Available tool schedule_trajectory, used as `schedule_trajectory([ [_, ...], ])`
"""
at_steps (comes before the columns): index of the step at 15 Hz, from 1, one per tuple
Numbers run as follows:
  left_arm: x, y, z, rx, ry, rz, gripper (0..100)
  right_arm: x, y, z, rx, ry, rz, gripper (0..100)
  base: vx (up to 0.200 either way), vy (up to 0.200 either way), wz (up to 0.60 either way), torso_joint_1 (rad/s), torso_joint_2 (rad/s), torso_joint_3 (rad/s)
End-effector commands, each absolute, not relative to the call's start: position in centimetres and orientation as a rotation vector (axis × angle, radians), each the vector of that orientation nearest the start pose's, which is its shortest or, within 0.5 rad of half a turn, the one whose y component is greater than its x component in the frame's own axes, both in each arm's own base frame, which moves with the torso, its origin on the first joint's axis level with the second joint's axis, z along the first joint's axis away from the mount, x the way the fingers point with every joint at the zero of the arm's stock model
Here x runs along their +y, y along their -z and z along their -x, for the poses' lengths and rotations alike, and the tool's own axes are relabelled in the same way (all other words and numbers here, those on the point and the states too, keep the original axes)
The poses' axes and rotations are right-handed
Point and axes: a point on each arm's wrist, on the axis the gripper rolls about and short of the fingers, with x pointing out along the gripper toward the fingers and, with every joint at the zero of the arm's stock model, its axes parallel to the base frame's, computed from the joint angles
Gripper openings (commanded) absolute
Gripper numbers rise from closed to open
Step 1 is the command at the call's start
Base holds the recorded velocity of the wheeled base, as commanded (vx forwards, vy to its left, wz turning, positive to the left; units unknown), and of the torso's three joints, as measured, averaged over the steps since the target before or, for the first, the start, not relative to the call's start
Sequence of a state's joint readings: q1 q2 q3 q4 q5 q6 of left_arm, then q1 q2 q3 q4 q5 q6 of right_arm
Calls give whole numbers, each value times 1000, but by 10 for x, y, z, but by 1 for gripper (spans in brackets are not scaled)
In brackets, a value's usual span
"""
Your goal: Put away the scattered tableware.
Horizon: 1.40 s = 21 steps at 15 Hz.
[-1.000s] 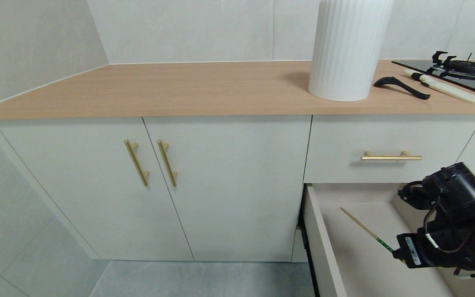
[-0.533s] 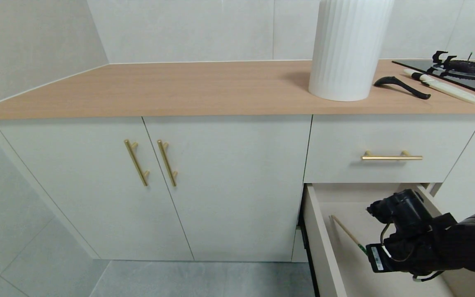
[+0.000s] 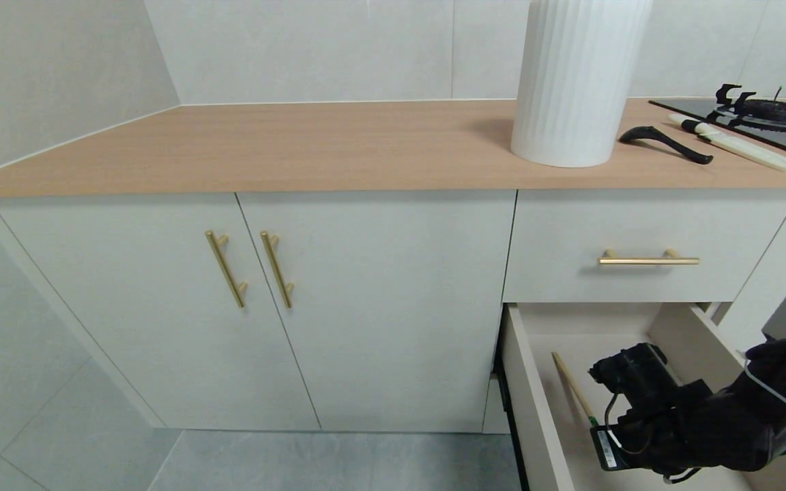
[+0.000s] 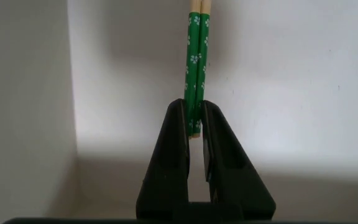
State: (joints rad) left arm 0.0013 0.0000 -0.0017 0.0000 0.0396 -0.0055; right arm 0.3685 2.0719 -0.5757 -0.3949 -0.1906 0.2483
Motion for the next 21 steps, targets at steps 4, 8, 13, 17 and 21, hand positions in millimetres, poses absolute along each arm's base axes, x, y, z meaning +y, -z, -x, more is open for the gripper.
schedule_trajectory([
  [4, 1, -76, 23, 0, -41, 6, 100, 96, 11, -261, 1110, -12, 97, 0, 0, 0, 0, 0, 0, 0],
  [8, 1, -76, 23, 0, -41, 5, 100, 96, 10, -261, 1107, -12, 95, 100, 0, 0, 0, 0, 0, 0],
  [13, 1, -76, 23, 0, -41, 6, 100, 83, -41, -258, 949, -7, 24, 100, 0, 0, 0, 0, 0, 0],
  [17, 1, -76, 23, 0, -41, 6, 100, 18, -144, -237, 810, 31, -76, 100, 0, 0, 0, 0, 0, 0],
  [21, 1, -76, 23, 0, -41, 5, 100, -17, -184, -206, 741, 14, -9, 100, 0, 0, 0, 0, 0, 0],
])
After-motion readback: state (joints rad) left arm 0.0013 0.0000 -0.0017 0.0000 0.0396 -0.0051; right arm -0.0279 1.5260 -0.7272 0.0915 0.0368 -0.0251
